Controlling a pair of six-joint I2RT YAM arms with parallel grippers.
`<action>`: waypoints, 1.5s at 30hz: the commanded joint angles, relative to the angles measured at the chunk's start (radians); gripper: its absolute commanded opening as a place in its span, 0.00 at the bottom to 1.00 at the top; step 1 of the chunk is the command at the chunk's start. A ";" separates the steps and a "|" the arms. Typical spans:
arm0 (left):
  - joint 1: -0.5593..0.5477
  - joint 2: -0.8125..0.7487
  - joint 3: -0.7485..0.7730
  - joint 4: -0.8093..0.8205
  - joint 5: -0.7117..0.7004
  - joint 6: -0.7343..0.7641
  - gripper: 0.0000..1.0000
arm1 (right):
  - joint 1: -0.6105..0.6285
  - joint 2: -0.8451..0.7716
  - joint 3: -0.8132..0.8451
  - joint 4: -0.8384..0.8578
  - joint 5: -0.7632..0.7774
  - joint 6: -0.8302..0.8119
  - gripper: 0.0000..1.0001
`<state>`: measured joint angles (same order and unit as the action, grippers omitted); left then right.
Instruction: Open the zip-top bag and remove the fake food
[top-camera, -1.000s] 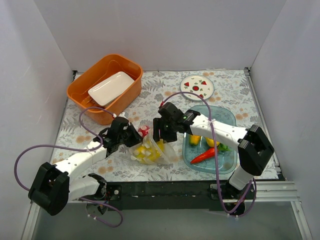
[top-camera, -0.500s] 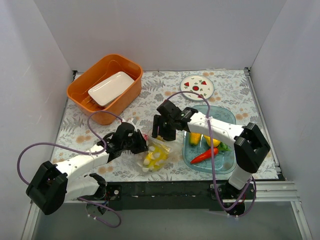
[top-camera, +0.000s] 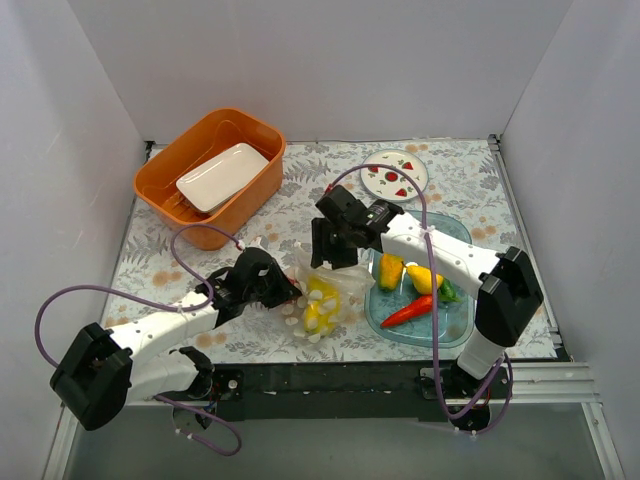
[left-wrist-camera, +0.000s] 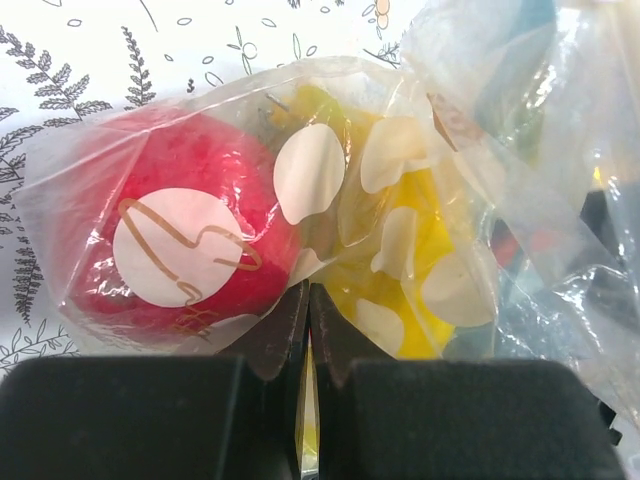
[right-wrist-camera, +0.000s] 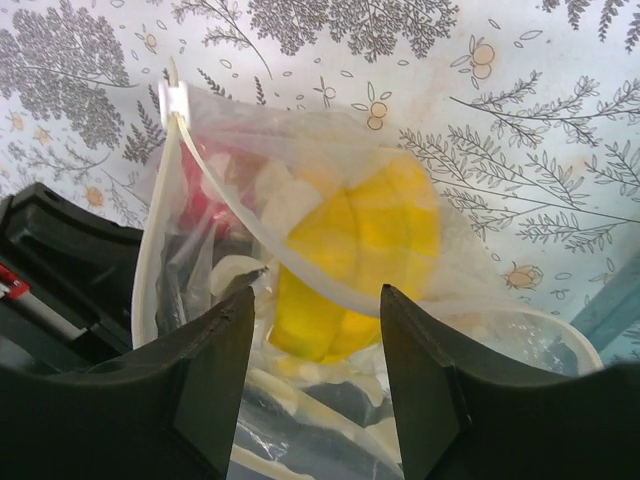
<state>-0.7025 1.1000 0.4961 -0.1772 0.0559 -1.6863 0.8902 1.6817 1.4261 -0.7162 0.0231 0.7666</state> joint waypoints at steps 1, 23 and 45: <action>0.000 0.011 -0.004 0.015 -0.044 -0.029 0.00 | 0.001 -0.020 -0.036 -0.057 0.009 -0.039 0.60; 0.000 0.029 -0.079 0.094 -0.079 -0.089 0.00 | 0.041 0.009 0.177 -0.248 0.101 -0.105 0.68; 0.000 0.034 -0.073 0.100 -0.079 -0.089 0.00 | 0.039 0.006 0.036 -0.092 -0.098 -0.055 0.52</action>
<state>-0.7025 1.1313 0.4309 -0.0746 0.0036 -1.7748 0.9314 1.6951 1.4734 -0.8818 -0.0360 0.6876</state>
